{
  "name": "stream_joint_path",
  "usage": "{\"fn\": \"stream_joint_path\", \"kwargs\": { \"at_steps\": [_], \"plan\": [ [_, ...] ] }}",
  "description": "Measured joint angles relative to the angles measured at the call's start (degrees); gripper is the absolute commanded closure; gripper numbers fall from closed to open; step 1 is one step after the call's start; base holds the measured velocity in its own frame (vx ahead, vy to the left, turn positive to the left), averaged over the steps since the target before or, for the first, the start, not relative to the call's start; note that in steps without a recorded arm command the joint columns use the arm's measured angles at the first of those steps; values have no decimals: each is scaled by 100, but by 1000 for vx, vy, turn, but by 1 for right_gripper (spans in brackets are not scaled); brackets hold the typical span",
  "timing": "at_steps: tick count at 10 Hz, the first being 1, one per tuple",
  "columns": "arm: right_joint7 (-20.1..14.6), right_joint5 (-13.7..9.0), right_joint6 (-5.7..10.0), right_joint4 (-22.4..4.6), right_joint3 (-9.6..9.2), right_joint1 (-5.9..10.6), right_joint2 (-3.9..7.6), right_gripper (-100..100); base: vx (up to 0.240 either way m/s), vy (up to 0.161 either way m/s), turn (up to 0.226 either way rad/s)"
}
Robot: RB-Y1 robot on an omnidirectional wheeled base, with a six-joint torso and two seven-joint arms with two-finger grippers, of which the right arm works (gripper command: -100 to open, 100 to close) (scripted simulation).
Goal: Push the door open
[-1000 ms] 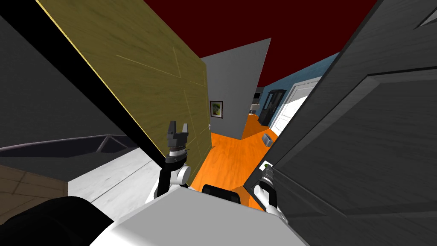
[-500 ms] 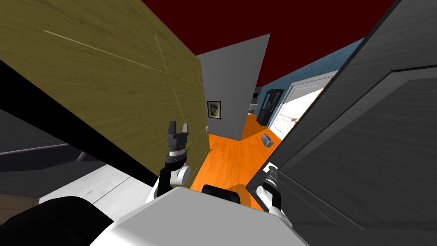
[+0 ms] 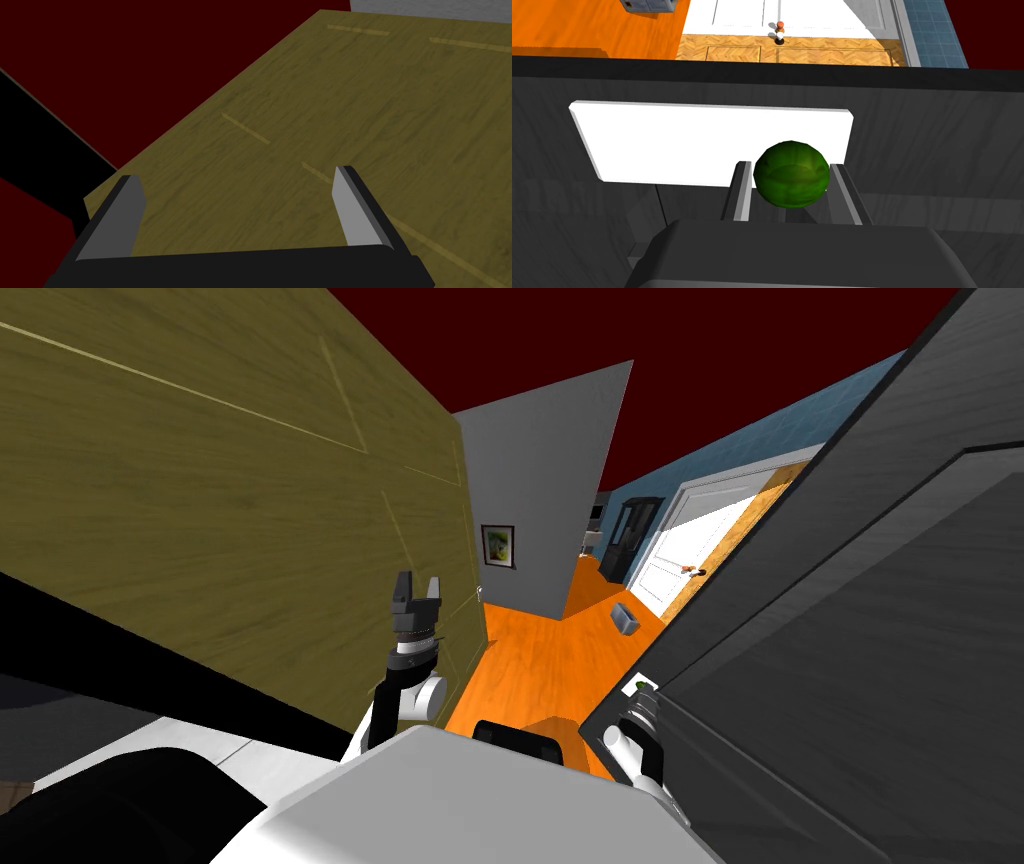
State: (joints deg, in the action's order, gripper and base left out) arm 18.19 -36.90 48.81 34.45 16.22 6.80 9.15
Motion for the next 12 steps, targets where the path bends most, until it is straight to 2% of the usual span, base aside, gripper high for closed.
{"fn": "stream_joint_path", "kwargs": {
  "at_steps": [2, 3, 5, 6, 7, 10, 12],
  "plan": [
    [30, -118, 60, -93, 96, 17, 26, 100, 216, -63, -32],
    [91, -190, 33, -11, 162, -32, 32, 100, 204, -65, -39],
    [82, -302, 189, -226, 259, 49, 105, 100, 197, -71, -32],
    [152, -372, 184, -178, 328, 34, 96, 100, 178, -63, -21],
    [269, -444, 111, 25, 402, -60, 65, 100, 113, -29, -19],
    [272, -516, 185, -91, 467, -31, 122, 100, 103, -33, -17],
    [348, -625, 166, -53, 543, -110, 82, 100, 183, -105, -19]
  ]
}}
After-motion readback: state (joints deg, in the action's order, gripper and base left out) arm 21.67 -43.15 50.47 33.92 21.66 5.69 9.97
